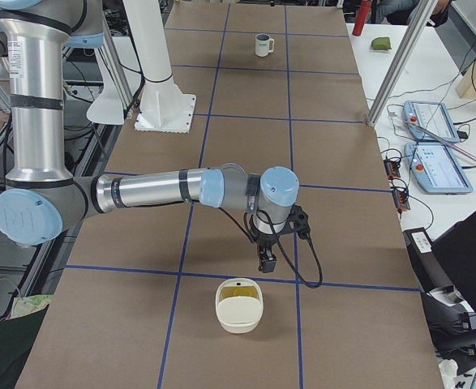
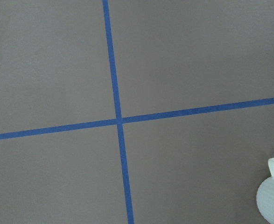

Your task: Left arm hands cup to right arm to dump lemon

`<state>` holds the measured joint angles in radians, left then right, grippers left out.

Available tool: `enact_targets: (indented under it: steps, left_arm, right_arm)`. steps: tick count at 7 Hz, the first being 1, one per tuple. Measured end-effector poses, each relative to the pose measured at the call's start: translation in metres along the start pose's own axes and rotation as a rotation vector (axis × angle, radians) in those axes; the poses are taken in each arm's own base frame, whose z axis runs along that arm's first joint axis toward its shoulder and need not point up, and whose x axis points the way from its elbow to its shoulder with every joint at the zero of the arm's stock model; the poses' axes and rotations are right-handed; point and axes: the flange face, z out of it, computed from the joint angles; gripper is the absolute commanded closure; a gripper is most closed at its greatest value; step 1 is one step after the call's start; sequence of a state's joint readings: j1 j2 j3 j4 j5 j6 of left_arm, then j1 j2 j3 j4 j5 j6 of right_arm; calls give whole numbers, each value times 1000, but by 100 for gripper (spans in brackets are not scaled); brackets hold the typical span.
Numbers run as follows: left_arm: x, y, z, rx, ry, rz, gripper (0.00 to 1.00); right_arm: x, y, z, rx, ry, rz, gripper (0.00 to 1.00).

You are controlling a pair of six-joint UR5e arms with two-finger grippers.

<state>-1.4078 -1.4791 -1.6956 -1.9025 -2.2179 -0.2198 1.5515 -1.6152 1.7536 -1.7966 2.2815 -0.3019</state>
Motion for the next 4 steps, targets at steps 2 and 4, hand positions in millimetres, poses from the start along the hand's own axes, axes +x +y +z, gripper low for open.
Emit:
enact_targets:
  steps: [2, 4]
  left_arm:
    - [-19, 8, 20, -8, 3, 8, 0]
    - [-32, 8, 9, -34, 18, 16, 0]
  right_arm:
    - [2, -2, 4, 28, -21, 13, 0]
    - [2, -3, 6, 53, -33, 24, 0]
